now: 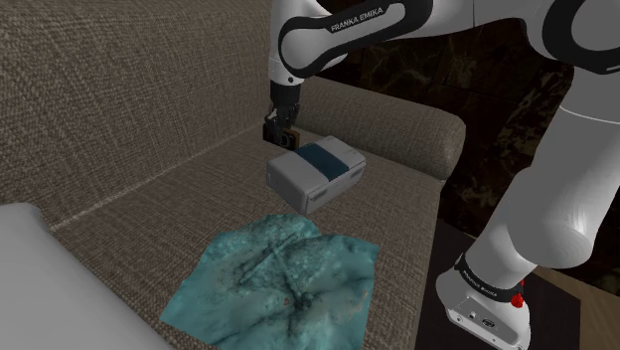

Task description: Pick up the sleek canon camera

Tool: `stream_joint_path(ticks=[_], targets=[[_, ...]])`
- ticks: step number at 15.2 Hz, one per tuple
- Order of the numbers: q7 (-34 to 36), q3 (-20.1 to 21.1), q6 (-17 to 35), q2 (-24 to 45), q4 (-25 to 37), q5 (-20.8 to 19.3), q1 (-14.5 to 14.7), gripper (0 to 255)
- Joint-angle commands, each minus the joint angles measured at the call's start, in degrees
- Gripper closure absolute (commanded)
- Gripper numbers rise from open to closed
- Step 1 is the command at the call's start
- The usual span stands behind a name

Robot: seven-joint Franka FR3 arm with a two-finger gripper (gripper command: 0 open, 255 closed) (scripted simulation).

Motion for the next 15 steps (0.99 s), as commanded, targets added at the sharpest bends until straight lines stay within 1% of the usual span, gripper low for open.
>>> stream_joint_path(ticks=[1, 15], targets=[[0.0, 0.0, -0.7, -0.2, 0.5, 0.0, 0.0, 255], [-0.3, 0.1, -11.1, -2.0, 9.0, 0.3, 0.0, 255]])
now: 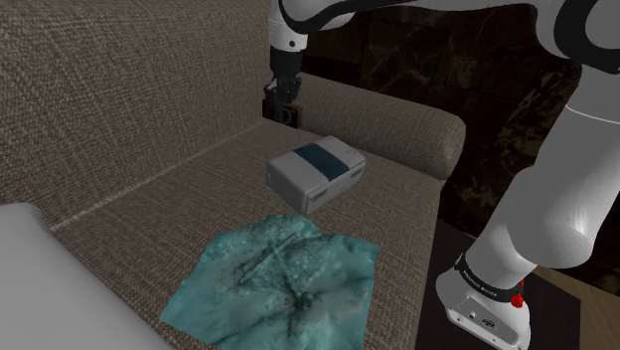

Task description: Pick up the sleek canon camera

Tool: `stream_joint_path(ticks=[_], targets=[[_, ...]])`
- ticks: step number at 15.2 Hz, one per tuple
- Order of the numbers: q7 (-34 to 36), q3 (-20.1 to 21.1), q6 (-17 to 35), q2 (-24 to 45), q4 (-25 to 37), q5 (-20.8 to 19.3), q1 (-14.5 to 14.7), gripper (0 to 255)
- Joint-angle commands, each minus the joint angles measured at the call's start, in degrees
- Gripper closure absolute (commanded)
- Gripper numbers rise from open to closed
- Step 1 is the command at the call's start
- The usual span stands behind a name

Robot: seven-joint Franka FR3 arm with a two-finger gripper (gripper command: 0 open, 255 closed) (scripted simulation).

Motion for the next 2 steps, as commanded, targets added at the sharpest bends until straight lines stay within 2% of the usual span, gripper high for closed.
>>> stream_joint_path(ticks=[1, 2], targets=[[0.0, 0.0, -0.8, -0.1, 0.7, 0.0, 0.0, 255], [0.0, 0.0, -0.8, -0.1, 0.7, 0.0, 0.0, 255]])
